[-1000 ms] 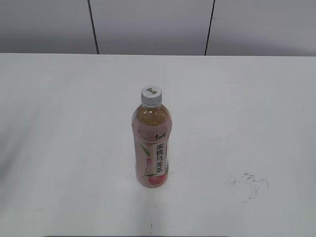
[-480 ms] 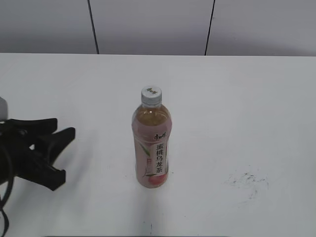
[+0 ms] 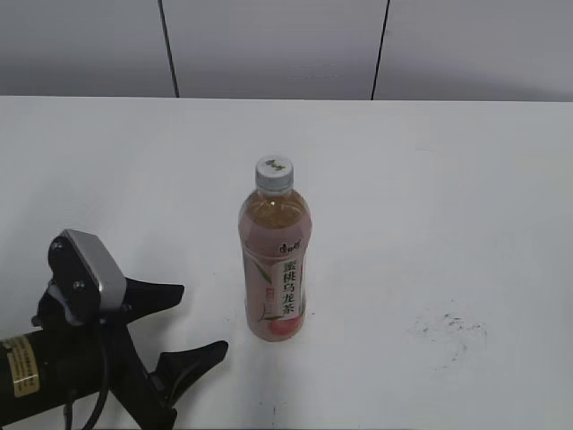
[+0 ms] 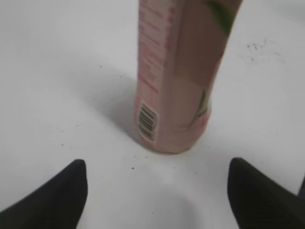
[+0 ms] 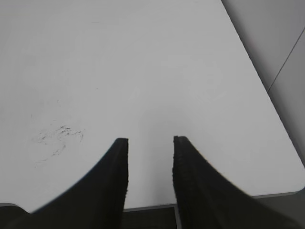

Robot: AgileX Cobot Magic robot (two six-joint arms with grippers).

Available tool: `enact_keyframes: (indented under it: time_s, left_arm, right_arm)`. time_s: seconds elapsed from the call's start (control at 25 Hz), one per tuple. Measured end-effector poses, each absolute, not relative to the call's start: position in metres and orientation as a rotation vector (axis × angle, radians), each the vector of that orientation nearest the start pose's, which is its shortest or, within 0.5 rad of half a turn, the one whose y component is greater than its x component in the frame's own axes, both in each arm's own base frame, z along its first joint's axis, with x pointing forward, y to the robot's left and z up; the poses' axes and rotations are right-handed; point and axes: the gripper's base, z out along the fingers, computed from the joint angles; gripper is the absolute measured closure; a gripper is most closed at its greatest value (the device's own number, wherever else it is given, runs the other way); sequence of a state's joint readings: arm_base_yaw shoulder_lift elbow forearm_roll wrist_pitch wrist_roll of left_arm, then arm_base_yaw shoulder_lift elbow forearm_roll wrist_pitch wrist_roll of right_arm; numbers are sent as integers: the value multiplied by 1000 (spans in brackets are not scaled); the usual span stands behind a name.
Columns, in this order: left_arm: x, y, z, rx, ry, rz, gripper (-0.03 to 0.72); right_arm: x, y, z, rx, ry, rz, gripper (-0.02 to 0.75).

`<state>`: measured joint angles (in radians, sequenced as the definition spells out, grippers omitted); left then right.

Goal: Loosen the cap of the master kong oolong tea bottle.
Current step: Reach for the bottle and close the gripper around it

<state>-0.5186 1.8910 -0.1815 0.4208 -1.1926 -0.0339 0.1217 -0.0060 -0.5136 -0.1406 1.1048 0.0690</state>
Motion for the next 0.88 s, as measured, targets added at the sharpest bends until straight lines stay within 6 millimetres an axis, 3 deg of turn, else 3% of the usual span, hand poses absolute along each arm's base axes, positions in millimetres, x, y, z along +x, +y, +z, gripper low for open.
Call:
enact_keyframes:
  time_s: [0.28,0.72,0.88]
  left_arm:
    - [180,-152,98,937,1747,-733,137]
    - [225,-184,125,889,1575,-832,137]
    - [231,-189,123,889,1568,-858,136]
  right_arm:
    - [-8,-12,278,-43,2061,-49,489]
    - [-8,-11,278,-45,2063,-23,489]
    - [-9,-8,278,-47,2065,11,489]
